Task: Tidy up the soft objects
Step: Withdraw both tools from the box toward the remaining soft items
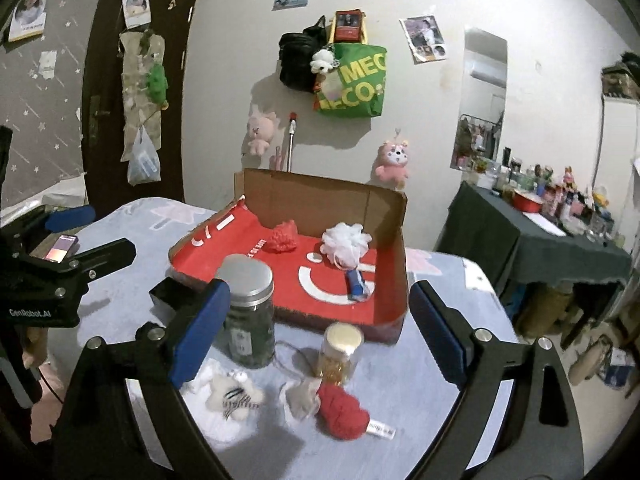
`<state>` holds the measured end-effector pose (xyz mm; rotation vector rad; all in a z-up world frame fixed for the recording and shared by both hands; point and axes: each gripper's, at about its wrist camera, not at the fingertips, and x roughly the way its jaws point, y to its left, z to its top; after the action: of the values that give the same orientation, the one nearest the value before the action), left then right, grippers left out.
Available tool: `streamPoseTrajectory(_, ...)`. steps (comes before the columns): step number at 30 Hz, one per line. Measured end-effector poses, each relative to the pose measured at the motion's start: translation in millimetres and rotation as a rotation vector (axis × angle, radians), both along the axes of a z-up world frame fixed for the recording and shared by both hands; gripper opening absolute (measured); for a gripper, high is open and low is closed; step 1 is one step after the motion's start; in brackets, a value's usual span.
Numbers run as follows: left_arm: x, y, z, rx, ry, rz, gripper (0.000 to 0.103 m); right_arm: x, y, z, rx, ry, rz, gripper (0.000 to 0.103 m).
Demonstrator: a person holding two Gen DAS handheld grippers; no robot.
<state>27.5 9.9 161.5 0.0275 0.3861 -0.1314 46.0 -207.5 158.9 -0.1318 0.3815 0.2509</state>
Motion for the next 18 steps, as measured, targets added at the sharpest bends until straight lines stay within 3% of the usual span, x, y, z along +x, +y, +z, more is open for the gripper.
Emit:
streamPoseTrajectory(5, -9, -5, -27, 0.015, 0.034, 0.011, 0.103, -7, 0, -24, 0.008, 0.015, -0.011, 0.092)
streamPoseTrajectory(18, -4, 3, -81, -0.006, 0.180, 0.040, 0.103, 2, 12, -91, 0.046, 0.166, 0.009, 0.092)
